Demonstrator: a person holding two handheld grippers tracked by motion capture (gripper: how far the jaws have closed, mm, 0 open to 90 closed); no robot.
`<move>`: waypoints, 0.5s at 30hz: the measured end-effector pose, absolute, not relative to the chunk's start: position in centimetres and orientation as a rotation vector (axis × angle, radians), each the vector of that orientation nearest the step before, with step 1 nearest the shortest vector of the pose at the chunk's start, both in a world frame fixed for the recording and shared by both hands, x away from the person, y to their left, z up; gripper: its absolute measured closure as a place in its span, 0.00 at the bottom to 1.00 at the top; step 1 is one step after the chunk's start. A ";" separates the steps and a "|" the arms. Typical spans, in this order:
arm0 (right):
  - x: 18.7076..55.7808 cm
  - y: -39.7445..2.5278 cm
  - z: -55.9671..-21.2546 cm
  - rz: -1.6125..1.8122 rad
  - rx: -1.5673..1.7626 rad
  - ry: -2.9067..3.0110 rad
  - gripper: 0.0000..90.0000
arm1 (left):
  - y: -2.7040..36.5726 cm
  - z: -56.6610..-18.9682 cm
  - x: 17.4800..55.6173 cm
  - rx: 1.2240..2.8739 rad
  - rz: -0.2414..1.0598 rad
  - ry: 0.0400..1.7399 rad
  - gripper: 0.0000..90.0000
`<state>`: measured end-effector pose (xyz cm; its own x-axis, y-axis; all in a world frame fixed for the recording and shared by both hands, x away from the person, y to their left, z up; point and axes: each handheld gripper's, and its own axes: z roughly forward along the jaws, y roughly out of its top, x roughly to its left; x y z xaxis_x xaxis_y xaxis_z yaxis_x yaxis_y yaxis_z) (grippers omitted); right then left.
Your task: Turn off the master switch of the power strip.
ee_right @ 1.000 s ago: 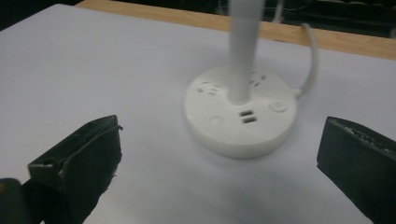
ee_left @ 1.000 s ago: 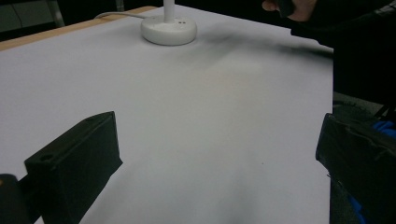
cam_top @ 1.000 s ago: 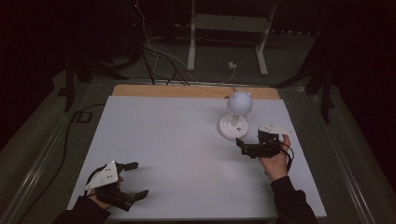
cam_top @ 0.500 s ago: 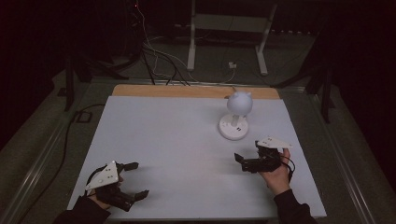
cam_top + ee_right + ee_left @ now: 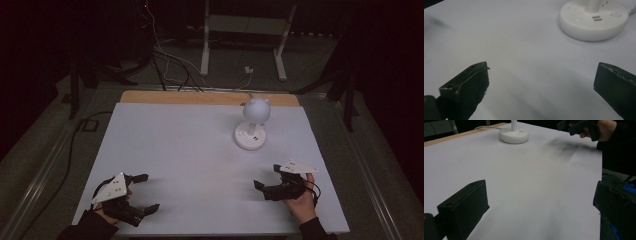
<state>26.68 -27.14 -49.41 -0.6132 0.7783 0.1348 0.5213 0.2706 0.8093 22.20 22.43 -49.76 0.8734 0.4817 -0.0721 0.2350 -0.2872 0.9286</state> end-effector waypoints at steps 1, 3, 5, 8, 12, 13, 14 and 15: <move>26.5 -27.2 -49.5 1.264 1.198 2.257 0.00 | 22.4 -49.8 22.2 1.879 0.263 0.533 0.00; 26.1 -27.4 -49.9 1.244 1.192 2.271 0.00 | 22.4 -49.8 22.2 1.880 0.263 0.532 0.00; 25.7 -27.5 -50.2 1.219 1.182 2.284 0.00 | 22.4 -49.8 22.2 1.878 0.263 0.533 0.00; 25.2 -27.7 -50.4 1.198 1.161 2.291 0.00 | 22.4 -49.8 22.2 1.878 0.263 0.532 0.00; 24.6 -28.1 -50.7 1.169 1.124 2.295 0.00 | 22.4 -49.8 22.2 1.880 0.263 0.531 0.00; 24.5 -28.2 -50.8 1.168 1.109 2.305 0.00 | 22.4 -49.8 22.2 1.881 0.263 0.531 0.00; 24.3 -28.3 -50.8 1.169 1.108 2.309 0.00 | 22.4 -49.8 22.2 1.881 0.263 0.531 0.00; 24.2 -28.4 -50.9 1.163 1.106 2.316 0.00 | 22.4 -49.8 22.2 1.880 0.263 0.531 0.00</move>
